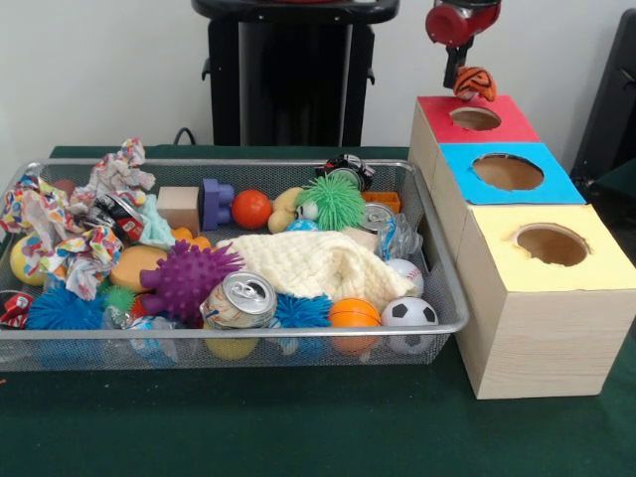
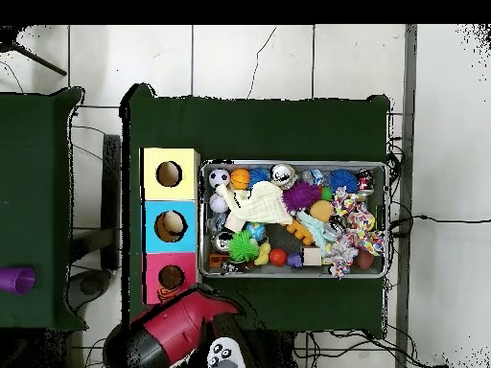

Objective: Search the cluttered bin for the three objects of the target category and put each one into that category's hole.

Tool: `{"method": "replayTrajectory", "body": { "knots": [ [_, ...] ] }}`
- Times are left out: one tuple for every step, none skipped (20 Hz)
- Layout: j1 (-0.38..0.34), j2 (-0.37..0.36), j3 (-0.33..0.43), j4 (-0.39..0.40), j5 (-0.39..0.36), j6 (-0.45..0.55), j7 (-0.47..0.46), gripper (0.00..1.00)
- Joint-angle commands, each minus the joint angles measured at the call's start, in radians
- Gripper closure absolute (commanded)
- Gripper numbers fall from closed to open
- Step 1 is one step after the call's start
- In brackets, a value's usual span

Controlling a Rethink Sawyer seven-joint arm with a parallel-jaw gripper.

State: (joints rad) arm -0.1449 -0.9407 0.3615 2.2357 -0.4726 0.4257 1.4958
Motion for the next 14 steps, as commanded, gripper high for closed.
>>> {"method": "replayTrajectory", "body": {
  "knots": [
    [0.024, 0.062, -0.041, -0.069, -0.009, -0.06, 0.168, 1.0],
    [0.027, 0.067, -0.044, -0.074, -0.008, -0.063, 0.167, 1.0],
    [0.029, 0.072, -0.047, -0.077, -0.009, -0.068, 0.166, 1.0],
    [0.031, 0.078, -0.051, -0.08, -0.01, -0.073, 0.165, 1.0],
    [0.034, 0.084, -0.054, -0.086, -0.012, -0.079, 0.165, 1.0],
    [0.035, 0.089, -0.057, -0.091, -0.013, -0.082, 0.164, 1.0],
    [0.034, 0.094, -0.057, -0.094, -0.012, -0.084, 0.159, 1.0],
    [0.032, 0.098, -0.055, -0.098, -0.01, -0.083, 0.155, 1.0],
    [0.032, 0.101, -0.053, -0.102, -0.007, -0.08, 0.15, 1.0],
    [0.034, 0.102, -0.052, -0.105, -0.005, -0.076, 0.148, 1.0],
    [0.036, 0.102, -0.051, -0.11, -0.002, -0.071, 0.146, 1.0],
    [0.038, 0.101, -0.049, -0.115, 0.002, -0.061, 0.144, 1.0],
    [0.042, 0.098, -0.046, -0.122, 0.006, -0.048, 0.141, 1.0],
    [0.044, 0.094, -0.043, -0.127, 0.012, -0.033, 0.138, 1.0]
  ]
}}
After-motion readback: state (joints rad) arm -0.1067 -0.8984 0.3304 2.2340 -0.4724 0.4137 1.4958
